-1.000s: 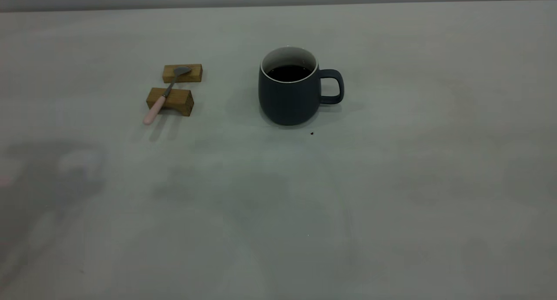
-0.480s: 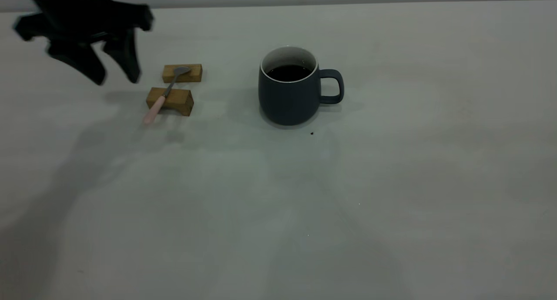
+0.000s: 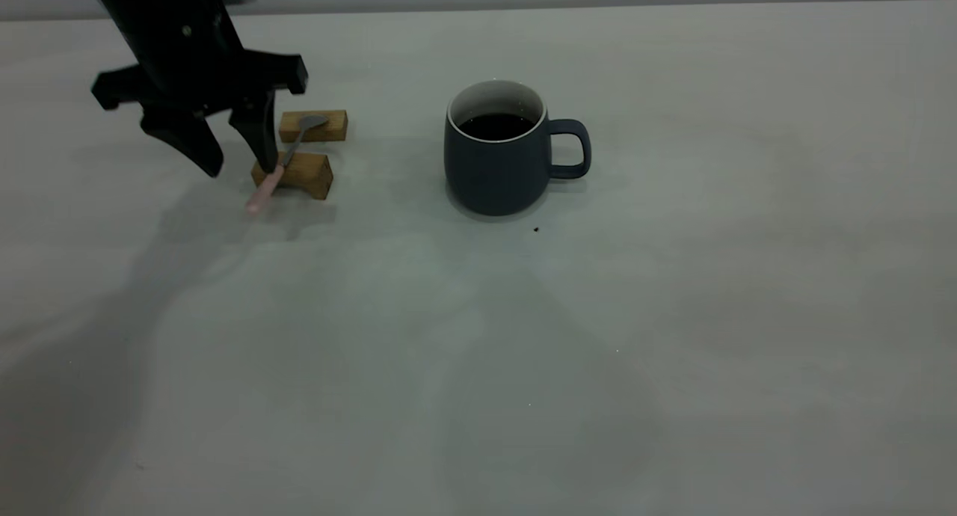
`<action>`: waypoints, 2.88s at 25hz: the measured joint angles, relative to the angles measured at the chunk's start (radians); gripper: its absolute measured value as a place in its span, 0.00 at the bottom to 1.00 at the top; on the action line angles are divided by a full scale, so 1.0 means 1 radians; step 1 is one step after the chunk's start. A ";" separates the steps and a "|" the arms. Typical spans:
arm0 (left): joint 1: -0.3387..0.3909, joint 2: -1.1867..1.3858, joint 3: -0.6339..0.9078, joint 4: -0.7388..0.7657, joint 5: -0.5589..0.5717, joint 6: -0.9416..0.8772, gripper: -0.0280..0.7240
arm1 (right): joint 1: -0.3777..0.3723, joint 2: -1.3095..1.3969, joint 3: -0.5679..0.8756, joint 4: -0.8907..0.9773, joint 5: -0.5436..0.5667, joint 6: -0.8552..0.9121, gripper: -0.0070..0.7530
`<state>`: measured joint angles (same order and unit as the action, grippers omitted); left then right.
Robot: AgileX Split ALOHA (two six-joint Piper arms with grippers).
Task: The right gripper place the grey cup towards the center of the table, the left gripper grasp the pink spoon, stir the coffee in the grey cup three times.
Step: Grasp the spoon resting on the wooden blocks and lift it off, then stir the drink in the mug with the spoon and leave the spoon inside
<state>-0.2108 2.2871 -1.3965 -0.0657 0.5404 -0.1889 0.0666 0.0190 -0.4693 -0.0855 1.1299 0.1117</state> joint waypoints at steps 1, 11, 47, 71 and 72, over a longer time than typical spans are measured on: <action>0.000 0.011 -0.006 0.000 -0.005 0.000 0.72 | 0.000 0.000 0.000 0.000 0.000 0.000 0.66; 0.000 0.146 -0.073 0.000 -0.060 -0.001 0.69 | 0.000 0.000 0.000 -0.001 0.000 0.000 0.66; -0.021 0.008 -0.206 -1.470 0.417 -0.760 0.20 | 0.000 0.000 0.000 -0.001 0.000 0.000 0.66; -0.080 0.276 -0.207 -1.621 0.330 -0.785 0.20 | 0.000 0.000 0.000 -0.002 0.000 0.000 0.66; -0.074 0.276 -0.207 -1.618 0.330 -0.785 0.20 | 0.000 0.000 0.000 -0.002 0.000 0.000 0.66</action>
<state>-0.2851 2.5629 -1.6036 -1.6832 0.8705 -0.9737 0.0666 0.0190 -0.4693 -0.0875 1.1299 0.1117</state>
